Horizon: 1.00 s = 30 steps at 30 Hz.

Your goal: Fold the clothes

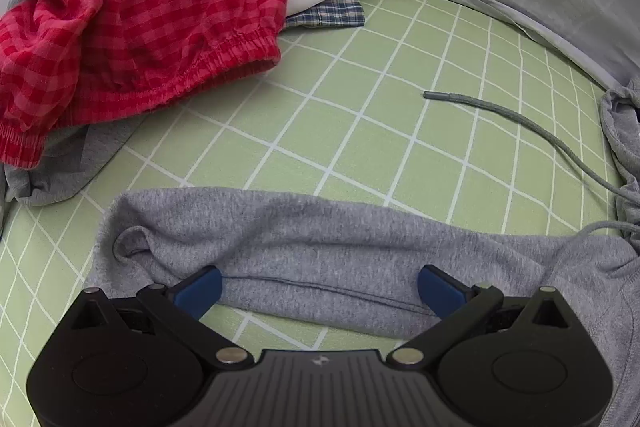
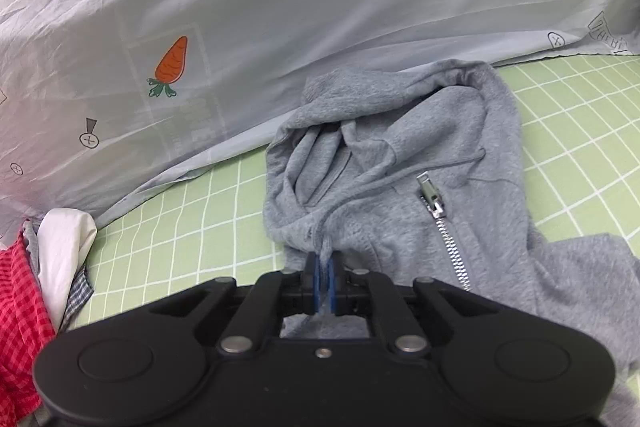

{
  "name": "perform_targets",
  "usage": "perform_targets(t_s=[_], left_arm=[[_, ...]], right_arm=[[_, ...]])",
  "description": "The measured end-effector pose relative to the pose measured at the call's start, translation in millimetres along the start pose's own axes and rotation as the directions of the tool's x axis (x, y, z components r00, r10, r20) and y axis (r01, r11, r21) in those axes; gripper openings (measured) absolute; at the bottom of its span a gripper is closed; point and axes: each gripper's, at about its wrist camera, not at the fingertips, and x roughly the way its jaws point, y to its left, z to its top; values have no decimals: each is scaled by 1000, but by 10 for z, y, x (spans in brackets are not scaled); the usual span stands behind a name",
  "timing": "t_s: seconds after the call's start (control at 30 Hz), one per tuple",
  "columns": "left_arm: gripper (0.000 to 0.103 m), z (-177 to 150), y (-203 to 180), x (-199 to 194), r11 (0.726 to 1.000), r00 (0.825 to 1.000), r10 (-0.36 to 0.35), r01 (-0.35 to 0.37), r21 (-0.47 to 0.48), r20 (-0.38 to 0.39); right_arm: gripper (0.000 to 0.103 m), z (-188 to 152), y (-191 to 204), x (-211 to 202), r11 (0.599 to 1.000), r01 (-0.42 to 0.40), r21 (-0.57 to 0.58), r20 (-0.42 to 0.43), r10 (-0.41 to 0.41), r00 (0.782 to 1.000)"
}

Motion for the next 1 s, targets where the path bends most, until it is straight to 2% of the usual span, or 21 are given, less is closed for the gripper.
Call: perform_targets(t_s=[0.13, 0.27, 0.33, 0.43, 0.53, 0.6, 0.73, 0.87, 1.0], left_arm=[[103, -11, -7, 4, 1000, 1000, -2, 2, 4, 7], [103, -16, -9, 6, 1000, 1000, -3, 3, 4, 13], [103, -18, -12, 6, 1000, 1000, -2, 2, 2, 15], [103, -19, -6, 5, 1000, 1000, -1, 1, 2, 15], [103, -12, -14, 7, 1000, 1000, 0, 0, 2, 13], [103, -10, -16, 8, 1000, 1000, 0, 0, 2, 11], [103, -2, -21, 15, 1000, 1000, 1, -1, 0, 8], [103, -2, -22, 18, 1000, 1000, 1, -1, -1, 7], [103, -10, -15, 18, 1000, 1000, 0, 0, 2, 7]], right_arm=[[5, 94, -180, -319, 993, 83, -81, 76, -77, 994], [8, 161, -394, -445, 962, 235, -143, 155, -212, 965], [13, 184, -508, -407, 967, 227, -117, 107, -215, 971], [45, 129, -602, -403, 982, 184, -30, 66, -182, 981], [49, 36, -596, -371, 992, 123, 34, 39, -125, 991], [57, 2, -598, -308, 991, 84, 105, 13, -85, 996], [69, -60, -485, -192, 992, 64, 109, 23, -66, 998], [69, -79, -262, -81, 993, 106, -45, 48, -104, 993], [59, -95, -220, -81, 986, 127, -105, 36, -124, 992]])
